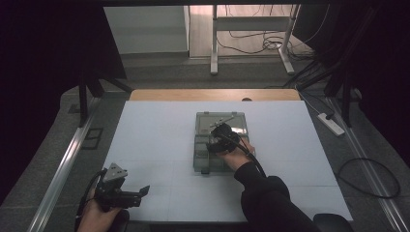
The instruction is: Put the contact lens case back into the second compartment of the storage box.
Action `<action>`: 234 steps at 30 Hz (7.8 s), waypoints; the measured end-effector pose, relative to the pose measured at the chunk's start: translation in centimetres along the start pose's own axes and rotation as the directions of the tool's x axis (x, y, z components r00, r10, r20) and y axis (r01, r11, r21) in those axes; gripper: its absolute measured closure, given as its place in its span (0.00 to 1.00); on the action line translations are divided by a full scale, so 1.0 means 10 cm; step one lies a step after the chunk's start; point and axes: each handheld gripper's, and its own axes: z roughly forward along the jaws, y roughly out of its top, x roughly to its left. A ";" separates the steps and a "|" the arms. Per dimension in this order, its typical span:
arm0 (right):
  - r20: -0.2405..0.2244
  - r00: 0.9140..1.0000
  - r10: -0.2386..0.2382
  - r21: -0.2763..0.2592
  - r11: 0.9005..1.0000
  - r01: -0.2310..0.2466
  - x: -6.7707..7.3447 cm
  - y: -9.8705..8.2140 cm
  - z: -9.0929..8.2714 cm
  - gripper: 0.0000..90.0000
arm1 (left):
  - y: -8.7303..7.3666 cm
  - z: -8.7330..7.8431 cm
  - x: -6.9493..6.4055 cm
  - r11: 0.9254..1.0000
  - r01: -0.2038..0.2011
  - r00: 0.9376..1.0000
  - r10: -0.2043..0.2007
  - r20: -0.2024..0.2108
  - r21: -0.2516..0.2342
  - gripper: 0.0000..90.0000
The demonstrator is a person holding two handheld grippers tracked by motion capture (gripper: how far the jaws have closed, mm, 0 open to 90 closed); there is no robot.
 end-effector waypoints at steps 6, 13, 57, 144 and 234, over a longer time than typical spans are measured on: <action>-0.043 0.999 -0.022 0.003 1.000 0.022 -0.02 0.00 -0.04 0.35 | 0.00 0.00 0.00 1.000 0.000 1.000 0.000 0.000 0.000 0.04; -0.092 0.995 -0.044 -0.005 0.999 0.043 -0.05 -0.02 -0.11 0.28 | 0.00 0.00 0.00 1.000 0.001 1.000 -0.001 -0.001 0.001 0.04; -0.214 0.973 -0.091 -0.020 0.996 0.089 -0.19 -0.38 -0.60 0.03 | 0.00 0.00 0.00 1.000 0.001 1.000 -0.001 -0.001 0.001 0.04; -0.205 0.977 -0.059 -0.049 0.998 0.050 -0.63 -1.21 -1.31 0.00 | 0.00 0.00 0.00 1.000 0.006 1.000 -0.006 -0.005 0.005 0.03; -0.022 0.991 0.135 -0.055 0.989 -0.136 -0.99 -2.05 -1.97 0.00 | 0.00 -0.01 -0.03 1.000 -0.010 0.999 0.010 -0.030 0.000 0.03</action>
